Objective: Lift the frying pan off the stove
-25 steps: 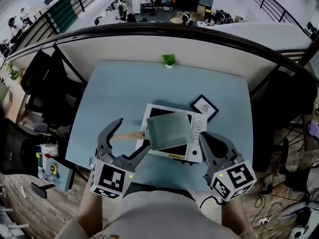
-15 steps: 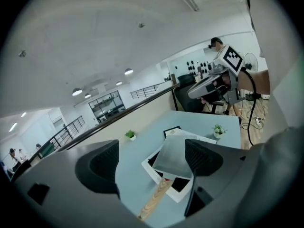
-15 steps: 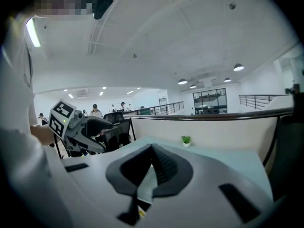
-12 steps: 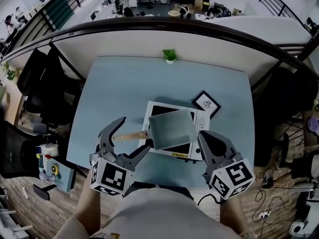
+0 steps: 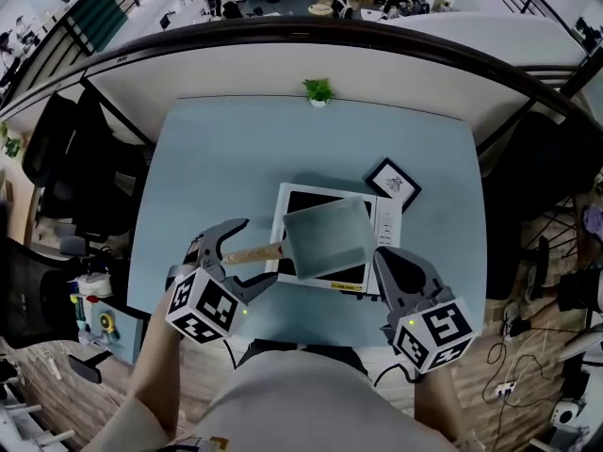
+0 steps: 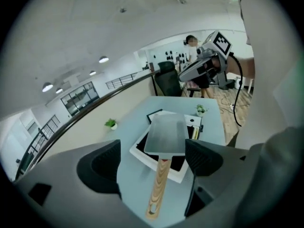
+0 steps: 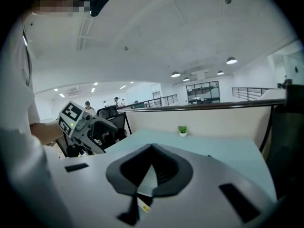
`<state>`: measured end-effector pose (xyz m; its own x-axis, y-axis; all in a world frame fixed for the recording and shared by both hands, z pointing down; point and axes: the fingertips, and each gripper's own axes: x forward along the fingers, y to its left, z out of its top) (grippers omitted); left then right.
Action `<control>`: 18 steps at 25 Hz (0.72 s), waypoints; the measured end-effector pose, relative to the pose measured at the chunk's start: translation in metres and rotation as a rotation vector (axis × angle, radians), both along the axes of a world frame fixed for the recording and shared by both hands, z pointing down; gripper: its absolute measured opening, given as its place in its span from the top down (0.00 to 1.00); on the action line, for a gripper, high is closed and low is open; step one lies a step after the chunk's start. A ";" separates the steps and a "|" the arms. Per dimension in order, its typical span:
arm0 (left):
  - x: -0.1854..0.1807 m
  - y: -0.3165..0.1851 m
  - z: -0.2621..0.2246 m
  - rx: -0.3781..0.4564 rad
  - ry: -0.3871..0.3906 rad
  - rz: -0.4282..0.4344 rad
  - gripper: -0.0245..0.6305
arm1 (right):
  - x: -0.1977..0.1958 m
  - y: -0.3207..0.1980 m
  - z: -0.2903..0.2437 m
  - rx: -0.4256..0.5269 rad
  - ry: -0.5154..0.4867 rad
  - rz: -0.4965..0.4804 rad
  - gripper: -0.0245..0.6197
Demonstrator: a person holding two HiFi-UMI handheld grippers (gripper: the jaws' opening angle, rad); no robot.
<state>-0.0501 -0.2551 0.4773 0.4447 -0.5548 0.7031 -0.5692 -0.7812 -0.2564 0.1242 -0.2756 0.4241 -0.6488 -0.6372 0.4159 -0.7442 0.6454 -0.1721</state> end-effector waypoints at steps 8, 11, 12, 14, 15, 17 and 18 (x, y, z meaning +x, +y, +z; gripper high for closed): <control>-0.011 0.002 0.072 -0.201 -0.141 0.073 0.32 | -0.013 0.004 0.030 -0.067 0.018 -0.007 0.96; -0.015 0.001 0.097 -0.260 -0.170 0.078 0.32 | -0.020 0.007 0.041 -0.093 0.022 -0.014 0.96; -0.016 0.002 0.106 -0.283 -0.180 0.082 0.32 | -0.022 0.009 0.044 -0.103 0.022 -0.016 0.96; -0.019 0.004 0.126 -0.338 -0.212 0.099 0.32 | -0.024 0.011 0.053 -0.125 0.023 -0.016 0.96; -0.019 0.006 0.137 -0.367 -0.229 0.109 0.32 | -0.024 0.013 0.057 -0.136 0.025 -0.016 0.96; -0.020 0.011 0.155 -0.422 -0.258 0.128 0.32 | -0.025 0.016 0.066 -0.157 0.032 -0.014 0.96; -0.021 0.013 0.162 -0.447 -0.263 0.131 0.32 | -0.025 0.017 0.071 -0.167 0.035 -0.012 0.96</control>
<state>-0.0708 -0.2420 0.6393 0.2671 -0.1275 0.9552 -0.4205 -0.9073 -0.0035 0.0995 -0.2583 0.4947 -0.6392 -0.5495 0.5380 -0.7439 0.6191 -0.2515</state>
